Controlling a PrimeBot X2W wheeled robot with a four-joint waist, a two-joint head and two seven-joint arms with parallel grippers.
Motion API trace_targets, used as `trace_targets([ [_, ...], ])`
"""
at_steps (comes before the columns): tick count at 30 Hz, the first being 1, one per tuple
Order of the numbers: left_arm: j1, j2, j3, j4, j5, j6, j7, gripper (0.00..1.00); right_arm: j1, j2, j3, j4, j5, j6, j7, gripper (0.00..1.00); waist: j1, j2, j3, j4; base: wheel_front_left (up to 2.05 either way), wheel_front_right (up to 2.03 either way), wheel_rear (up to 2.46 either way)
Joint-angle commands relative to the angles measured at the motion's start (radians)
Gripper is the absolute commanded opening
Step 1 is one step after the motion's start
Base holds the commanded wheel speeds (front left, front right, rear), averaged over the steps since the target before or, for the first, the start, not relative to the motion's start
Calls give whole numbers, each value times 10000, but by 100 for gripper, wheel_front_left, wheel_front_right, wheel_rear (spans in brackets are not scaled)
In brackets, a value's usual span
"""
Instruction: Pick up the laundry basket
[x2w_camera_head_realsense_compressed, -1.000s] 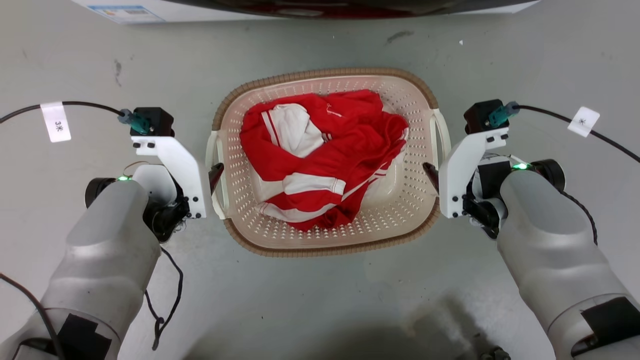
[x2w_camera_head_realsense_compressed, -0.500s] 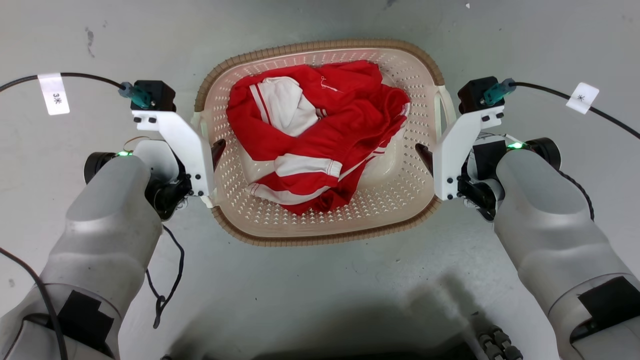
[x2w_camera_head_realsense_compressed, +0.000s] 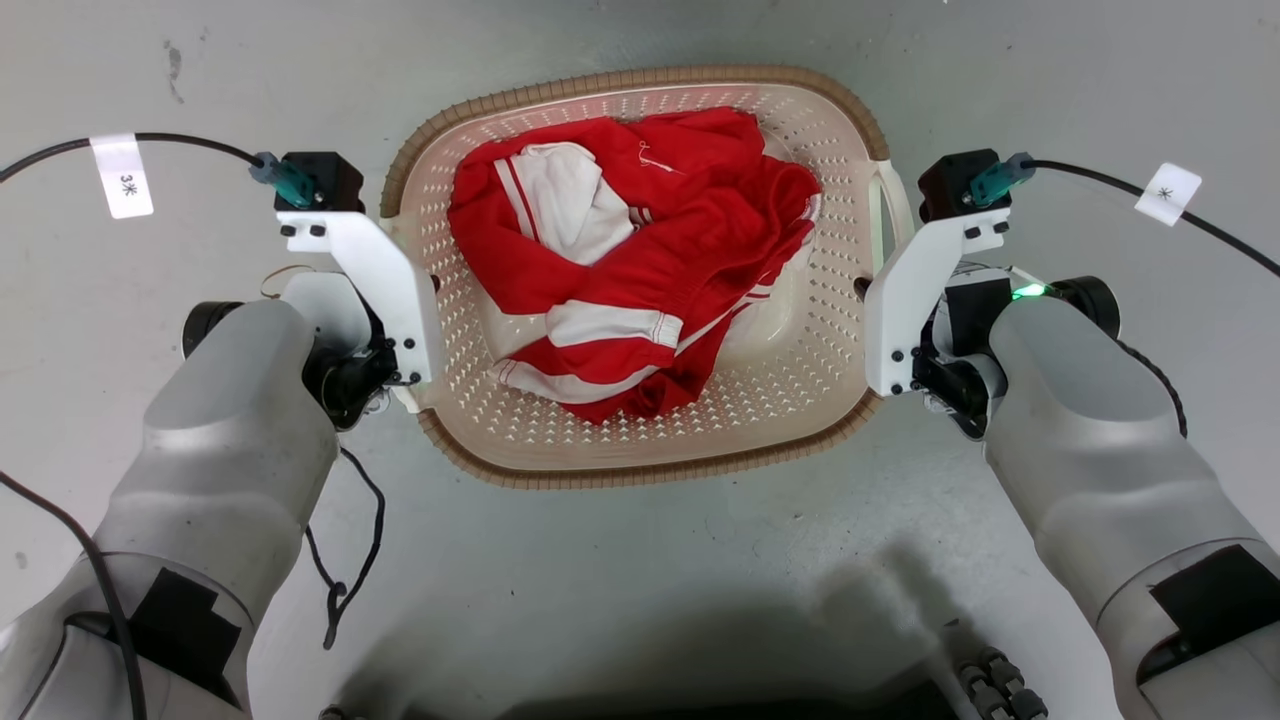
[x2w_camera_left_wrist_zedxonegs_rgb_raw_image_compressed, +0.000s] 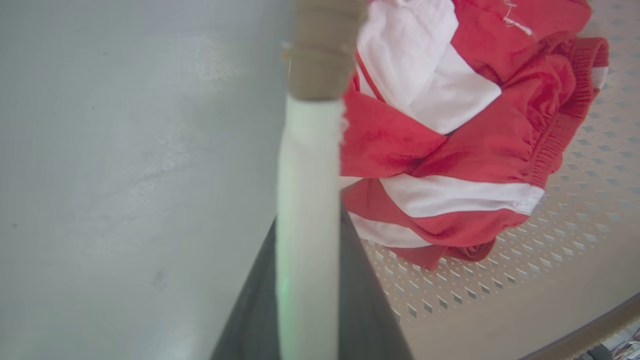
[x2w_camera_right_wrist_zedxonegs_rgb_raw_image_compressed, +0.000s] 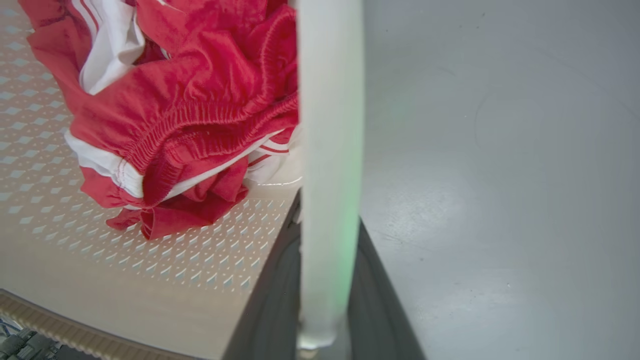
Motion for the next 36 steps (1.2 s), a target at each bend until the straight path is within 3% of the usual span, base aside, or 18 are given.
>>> trace_targets([
  [1, -31, 46, -85, 39, -59, 6, 86, 0, -94, 13, 118, 42, 83, -3, 13, 0, -1, 0, -76, 0, 0, 0, 0],
  [12, 308, -202, -686, 303, -553, -8, 1117, 0, 274, 18, 779, 50, 1016, -2, 1400, 0, -1, 0, -1281, 64, 0, 0, 0],
  [36, 1625, -742, -869, 1018, -2111, -18, 4053, 0, 1550, 83, 1697, 226, 3296, 14, 5065, 0, -1, 0, -5595, 34, 0, 0, 0],
])
